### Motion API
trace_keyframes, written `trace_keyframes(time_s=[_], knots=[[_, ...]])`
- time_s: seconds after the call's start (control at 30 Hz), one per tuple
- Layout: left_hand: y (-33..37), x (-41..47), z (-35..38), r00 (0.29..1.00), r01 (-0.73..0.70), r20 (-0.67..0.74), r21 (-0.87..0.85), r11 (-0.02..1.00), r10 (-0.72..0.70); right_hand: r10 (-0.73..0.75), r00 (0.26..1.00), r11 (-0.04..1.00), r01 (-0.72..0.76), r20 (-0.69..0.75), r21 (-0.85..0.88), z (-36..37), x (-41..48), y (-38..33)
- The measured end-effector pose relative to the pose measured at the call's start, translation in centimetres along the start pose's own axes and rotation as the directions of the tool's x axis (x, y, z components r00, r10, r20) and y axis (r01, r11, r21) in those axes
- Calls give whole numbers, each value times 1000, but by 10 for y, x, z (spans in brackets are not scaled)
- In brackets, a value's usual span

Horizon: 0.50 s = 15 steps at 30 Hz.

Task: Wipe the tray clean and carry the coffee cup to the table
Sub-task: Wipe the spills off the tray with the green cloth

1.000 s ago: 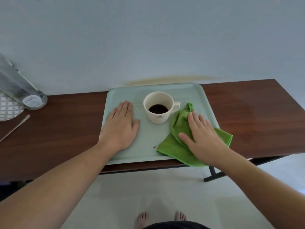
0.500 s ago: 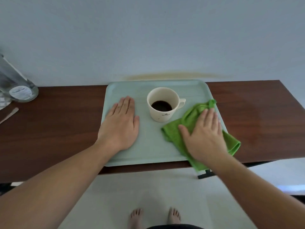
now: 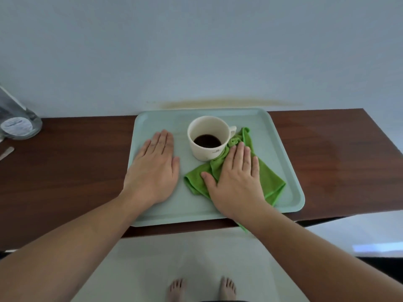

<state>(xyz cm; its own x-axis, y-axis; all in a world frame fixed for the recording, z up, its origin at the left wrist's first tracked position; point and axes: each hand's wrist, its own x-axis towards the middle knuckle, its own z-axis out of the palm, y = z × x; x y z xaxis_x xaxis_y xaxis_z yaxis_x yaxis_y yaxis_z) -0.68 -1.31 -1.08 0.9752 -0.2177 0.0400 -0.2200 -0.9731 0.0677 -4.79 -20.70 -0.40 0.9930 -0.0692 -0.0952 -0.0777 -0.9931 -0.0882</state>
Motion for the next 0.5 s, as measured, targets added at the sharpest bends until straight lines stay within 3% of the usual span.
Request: trace_keyframes(time_s=[0.3, 0.5], knots=[[1, -1, -1, 1000, 8, 1, -20, 1000, -8, -29, 998, 999, 31, 57, -19, -16, 34, 56], [0, 2, 1, 1000, 23, -14, -25, 999, -23, -253, 952, 965, 262, 171, -27, -6, -38, 44]])
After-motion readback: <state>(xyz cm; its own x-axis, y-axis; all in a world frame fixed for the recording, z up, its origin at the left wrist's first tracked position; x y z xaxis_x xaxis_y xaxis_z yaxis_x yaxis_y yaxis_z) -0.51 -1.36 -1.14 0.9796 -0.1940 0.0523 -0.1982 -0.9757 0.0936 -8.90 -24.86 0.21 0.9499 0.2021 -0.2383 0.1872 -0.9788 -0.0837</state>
